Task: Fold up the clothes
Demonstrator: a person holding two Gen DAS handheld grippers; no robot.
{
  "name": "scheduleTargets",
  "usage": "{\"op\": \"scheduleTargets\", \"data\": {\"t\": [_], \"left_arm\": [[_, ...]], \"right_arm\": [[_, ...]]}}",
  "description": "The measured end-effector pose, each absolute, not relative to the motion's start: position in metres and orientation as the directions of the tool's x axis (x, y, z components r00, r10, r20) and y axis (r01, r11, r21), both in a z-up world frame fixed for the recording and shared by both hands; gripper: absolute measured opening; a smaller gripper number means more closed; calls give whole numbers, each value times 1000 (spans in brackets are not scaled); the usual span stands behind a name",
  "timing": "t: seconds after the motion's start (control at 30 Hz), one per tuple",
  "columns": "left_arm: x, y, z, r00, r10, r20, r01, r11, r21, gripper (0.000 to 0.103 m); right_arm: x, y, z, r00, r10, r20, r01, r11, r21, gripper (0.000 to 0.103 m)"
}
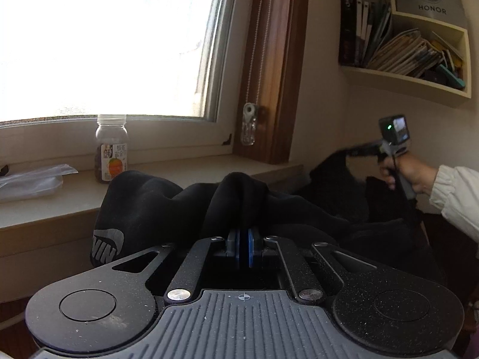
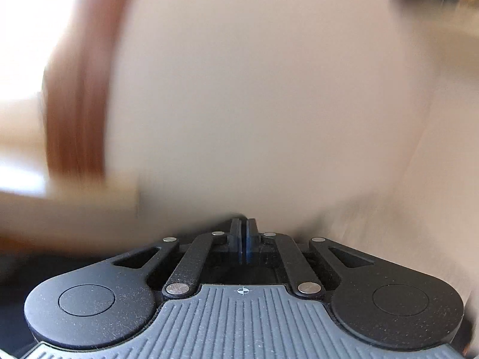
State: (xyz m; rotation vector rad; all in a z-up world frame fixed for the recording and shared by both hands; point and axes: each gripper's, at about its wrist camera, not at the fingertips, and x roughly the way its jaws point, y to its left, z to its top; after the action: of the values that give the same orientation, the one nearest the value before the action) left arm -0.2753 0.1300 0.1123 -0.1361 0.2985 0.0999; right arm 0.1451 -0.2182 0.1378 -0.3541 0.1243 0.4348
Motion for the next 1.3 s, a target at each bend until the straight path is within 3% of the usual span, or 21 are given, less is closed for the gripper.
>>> {"op": "scheduleTargets", "data": {"t": [0.03,0.07,0.13,0.23,0.27,0.37,0.5,0.57,0.7,0.87,0.97,1.13,1.2,1.27,1.3], "left_arm": [[-275,130,112,950,79,-301,-119,986,-117,5],[-275,129,111,950,81,-303,-121,986,-116,5],[-274,129,111,948,84,-306,-124,986,-113,5],[-275,128,112,948,84,-307,-124,986,-113,5],[-275,128,112,948,84,-307,-124,986,-114,5],[-276,128,112,947,88,-308,-128,985,-113,5],[-275,128,112,947,91,-308,-132,985,-114,5],[-275,127,112,946,95,-308,-135,985,-111,5],[-275,127,111,946,97,-308,-138,984,-114,5],[-275,125,111,945,105,-310,-144,984,-105,5],[-275,125,111,944,106,-312,-145,984,-105,5],[-274,127,110,944,100,-315,-143,983,-116,5],[-274,128,109,943,99,-318,-143,983,-118,5],[-273,128,108,942,100,-320,-145,982,-119,5],[-273,128,109,942,101,-320,-145,982,-117,5]], "right_arm": [[133,-225,150,916,387,-104,-399,857,-326,3],[131,-233,156,918,383,-103,-396,865,-307,3],[139,-250,163,900,386,-202,-426,876,-227,4],[169,-270,138,807,354,-473,-470,870,-151,9],[177,-278,130,791,331,-514,-456,880,-134,13],[190,-303,119,797,312,-517,-380,925,-28,29],[209,-300,103,760,352,-547,-367,926,85,33],[213,-287,92,744,351,-568,-377,923,76,38],[221,-264,80,762,287,-580,-352,936,0,40],[255,-264,64,707,321,-630,-307,942,135,47],[269,-253,54,685,316,-657,-307,942,133,48],[281,-238,46,697,254,-671,-277,958,76,47],[281,-229,43,702,231,-674,-292,956,24,35],[282,-227,42,711,226,-666,-303,953,-1,12],[283,-227,42,716,225,-661,-308,951,-10,8]]}}
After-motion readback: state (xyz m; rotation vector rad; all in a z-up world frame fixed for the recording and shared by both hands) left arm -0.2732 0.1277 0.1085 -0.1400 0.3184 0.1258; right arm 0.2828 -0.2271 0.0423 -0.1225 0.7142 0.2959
